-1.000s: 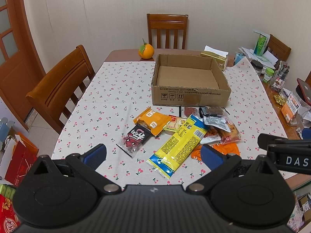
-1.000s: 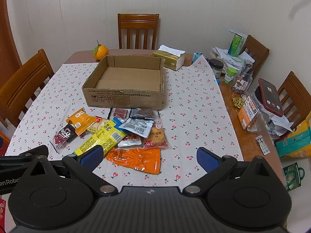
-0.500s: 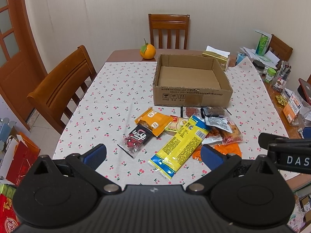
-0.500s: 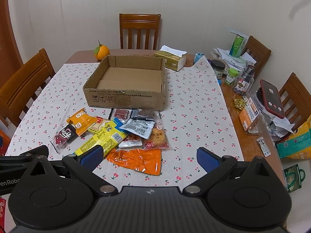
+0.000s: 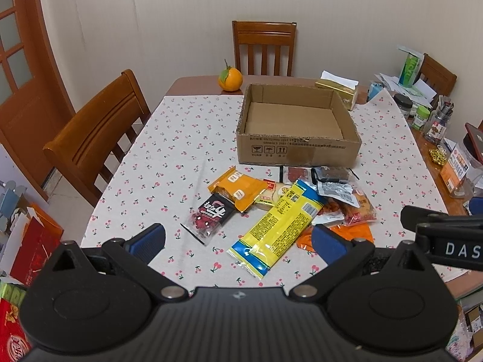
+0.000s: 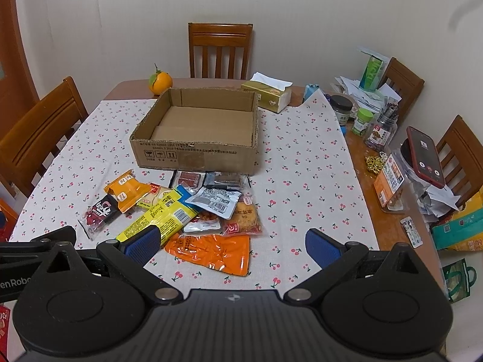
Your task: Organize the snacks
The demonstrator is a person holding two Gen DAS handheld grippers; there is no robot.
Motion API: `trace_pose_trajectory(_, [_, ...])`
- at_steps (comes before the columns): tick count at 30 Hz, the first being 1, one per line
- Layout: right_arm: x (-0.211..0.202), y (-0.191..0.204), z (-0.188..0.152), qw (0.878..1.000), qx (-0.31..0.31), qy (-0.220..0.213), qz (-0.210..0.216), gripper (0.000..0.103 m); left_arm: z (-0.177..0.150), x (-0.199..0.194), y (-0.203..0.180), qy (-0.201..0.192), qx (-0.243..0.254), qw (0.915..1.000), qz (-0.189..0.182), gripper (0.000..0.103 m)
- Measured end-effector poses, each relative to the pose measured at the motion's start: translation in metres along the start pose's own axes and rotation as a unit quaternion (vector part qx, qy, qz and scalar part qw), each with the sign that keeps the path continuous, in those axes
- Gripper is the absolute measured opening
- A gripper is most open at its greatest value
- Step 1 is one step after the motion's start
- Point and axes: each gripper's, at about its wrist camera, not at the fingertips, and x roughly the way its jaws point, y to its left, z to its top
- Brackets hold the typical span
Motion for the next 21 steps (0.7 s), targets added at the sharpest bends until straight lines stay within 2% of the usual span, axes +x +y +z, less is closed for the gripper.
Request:
trace_pose_trajectory(14, [0.005, -0.013, -0.001, 1.000, -0.016, -0.010, 0.015, 0.103, -0.004, 0.005, -0.011, -0.010, -0.003, 0.9999, -0.005, 0.102])
trace_pose_trajectory(21, [0.013, -0.012, -0.003, 0.998, -0.051, -0.031, 0.024, 0.103, -0.014, 0.009, -0.011, -0.048, 0.027, 0.9985, 0.000, 0.102])
